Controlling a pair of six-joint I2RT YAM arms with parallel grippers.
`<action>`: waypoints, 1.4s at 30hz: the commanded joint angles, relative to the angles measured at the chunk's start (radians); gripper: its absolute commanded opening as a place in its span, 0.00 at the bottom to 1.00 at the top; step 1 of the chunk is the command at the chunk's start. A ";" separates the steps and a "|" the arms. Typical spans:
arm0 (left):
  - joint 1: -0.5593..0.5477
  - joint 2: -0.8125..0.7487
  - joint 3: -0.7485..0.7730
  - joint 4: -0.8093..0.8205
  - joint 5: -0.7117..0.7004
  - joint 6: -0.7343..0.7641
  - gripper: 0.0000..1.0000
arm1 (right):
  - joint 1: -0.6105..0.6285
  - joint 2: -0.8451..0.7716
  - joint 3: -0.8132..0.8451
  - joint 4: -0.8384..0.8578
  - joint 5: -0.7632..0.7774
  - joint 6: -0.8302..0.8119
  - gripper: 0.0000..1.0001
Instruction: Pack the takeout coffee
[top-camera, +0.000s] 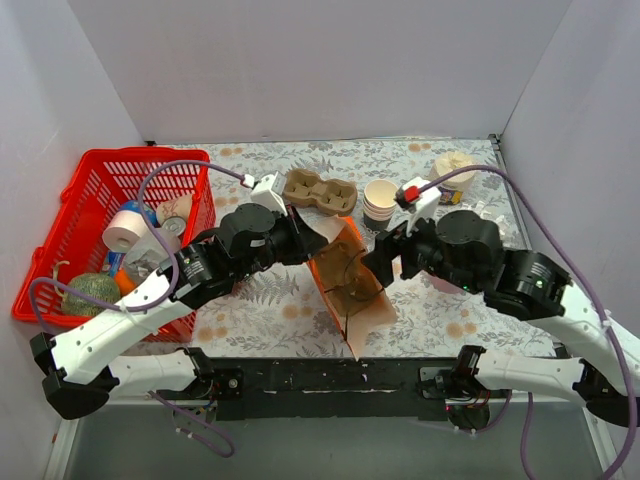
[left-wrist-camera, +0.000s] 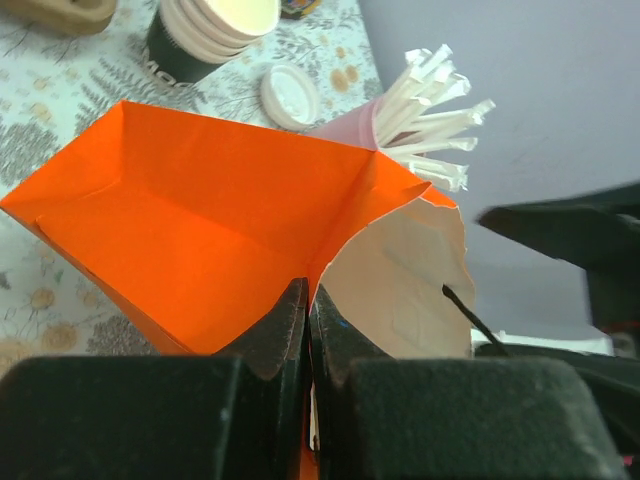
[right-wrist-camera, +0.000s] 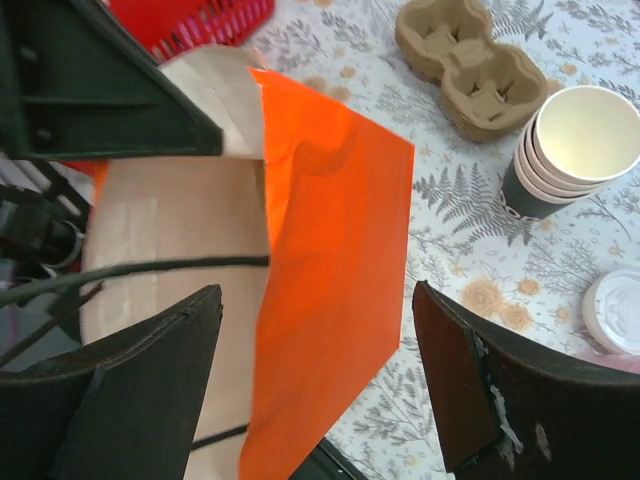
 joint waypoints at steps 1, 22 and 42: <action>-0.020 -0.024 0.060 0.162 0.112 0.220 0.00 | -0.002 0.004 -0.074 0.126 0.076 -0.098 0.85; -0.059 0.034 0.075 0.256 0.076 0.663 0.00 | 0.000 -0.253 -0.256 0.481 0.013 -0.198 0.87; -0.070 0.089 0.115 0.150 -0.014 0.484 0.21 | 0.000 0.050 -0.232 0.215 0.349 -0.073 0.10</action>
